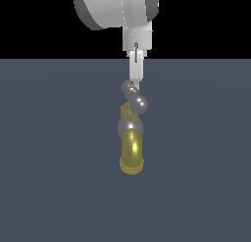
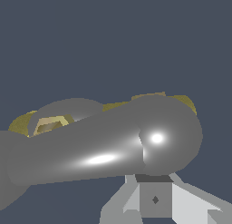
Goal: Turn on the faucet by rotating a designated handle.
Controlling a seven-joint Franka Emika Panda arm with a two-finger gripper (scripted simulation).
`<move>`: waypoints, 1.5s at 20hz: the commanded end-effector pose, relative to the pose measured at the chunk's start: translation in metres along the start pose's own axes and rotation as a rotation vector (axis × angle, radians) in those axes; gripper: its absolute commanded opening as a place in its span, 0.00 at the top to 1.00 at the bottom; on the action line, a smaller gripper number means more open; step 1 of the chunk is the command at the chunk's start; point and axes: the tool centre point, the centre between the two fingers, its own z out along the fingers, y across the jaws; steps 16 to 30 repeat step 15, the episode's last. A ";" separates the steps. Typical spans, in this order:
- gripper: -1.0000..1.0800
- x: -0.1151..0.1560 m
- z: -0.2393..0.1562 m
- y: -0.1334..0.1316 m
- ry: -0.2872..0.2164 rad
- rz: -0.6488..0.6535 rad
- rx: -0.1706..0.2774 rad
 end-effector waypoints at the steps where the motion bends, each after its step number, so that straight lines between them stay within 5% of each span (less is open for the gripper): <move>1: 1.00 0.045 -0.002 -0.010 0.017 -0.056 0.004; 14: 1.00 0.112 -0.006 -0.046 0.032 -0.098 0.003; 30: 1.00 0.112 -0.006 -0.046 0.032 -0.098 0.003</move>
